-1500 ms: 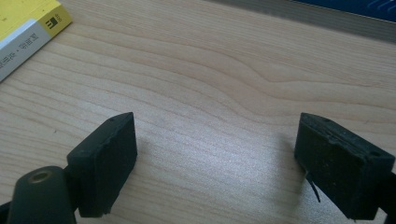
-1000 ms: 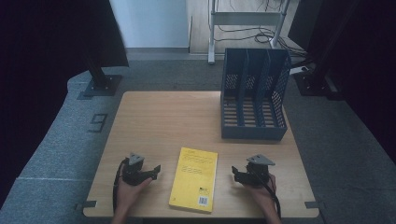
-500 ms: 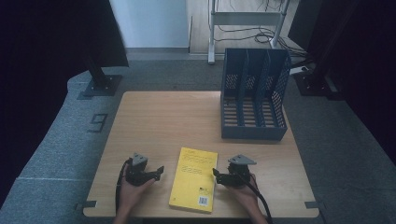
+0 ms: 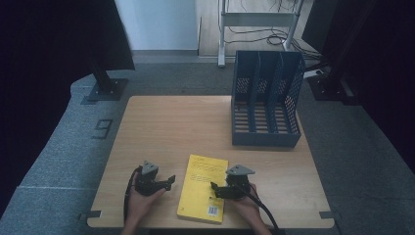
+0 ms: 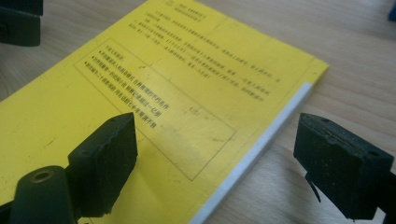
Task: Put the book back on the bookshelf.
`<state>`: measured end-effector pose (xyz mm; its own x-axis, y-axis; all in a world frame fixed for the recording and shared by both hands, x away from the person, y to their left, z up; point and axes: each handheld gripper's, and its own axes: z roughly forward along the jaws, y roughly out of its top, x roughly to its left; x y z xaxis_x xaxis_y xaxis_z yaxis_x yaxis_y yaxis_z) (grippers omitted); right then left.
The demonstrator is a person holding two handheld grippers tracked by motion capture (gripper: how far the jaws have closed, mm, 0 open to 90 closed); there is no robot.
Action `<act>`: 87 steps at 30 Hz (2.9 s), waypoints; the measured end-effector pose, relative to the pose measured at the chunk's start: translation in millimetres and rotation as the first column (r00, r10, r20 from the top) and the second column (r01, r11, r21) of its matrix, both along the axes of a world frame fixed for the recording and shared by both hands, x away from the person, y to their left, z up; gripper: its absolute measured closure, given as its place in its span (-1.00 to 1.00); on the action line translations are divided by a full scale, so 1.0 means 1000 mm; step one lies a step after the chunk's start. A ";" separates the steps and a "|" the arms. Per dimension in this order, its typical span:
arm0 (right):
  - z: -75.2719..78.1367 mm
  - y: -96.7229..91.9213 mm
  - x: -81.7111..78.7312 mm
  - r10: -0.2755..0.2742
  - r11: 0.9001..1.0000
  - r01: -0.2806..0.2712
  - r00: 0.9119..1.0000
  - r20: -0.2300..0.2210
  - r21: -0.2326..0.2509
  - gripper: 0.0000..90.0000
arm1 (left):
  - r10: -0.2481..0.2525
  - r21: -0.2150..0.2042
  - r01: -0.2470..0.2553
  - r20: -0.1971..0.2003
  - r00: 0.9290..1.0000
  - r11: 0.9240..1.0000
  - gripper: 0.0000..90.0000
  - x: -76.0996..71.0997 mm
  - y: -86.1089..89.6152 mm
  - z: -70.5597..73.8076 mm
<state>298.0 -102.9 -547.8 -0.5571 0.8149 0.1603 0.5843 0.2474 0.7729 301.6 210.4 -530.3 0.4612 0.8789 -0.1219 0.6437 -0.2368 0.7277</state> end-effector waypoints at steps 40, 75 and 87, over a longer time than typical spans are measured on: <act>-0.006 0.004 -0.001 0.002 1.000 -0.002 1.000 -0.024 0.021 -0.76 | -0.200 -0.034 0.198 -0.069 0.977 0.980 -0.57 -0.011 -0.066 -0.009; -0.006 0.004 -0.001 -0.002 1.000 0.002 1.000 -0.024 0.021 -0.76 | -0.163 -0.086 0.158 -0.048 0.985 0.984 -0.35 -0.016 -0.070 0.001; -0.006 0.004 -0.001 -0.002 1.000 0.002 1.000 -0.023 0.020 -0.76 | -0.183 -0.120 0.180 -0.014 0.983 0.976 -0.24 -0.021 -0.070 0.008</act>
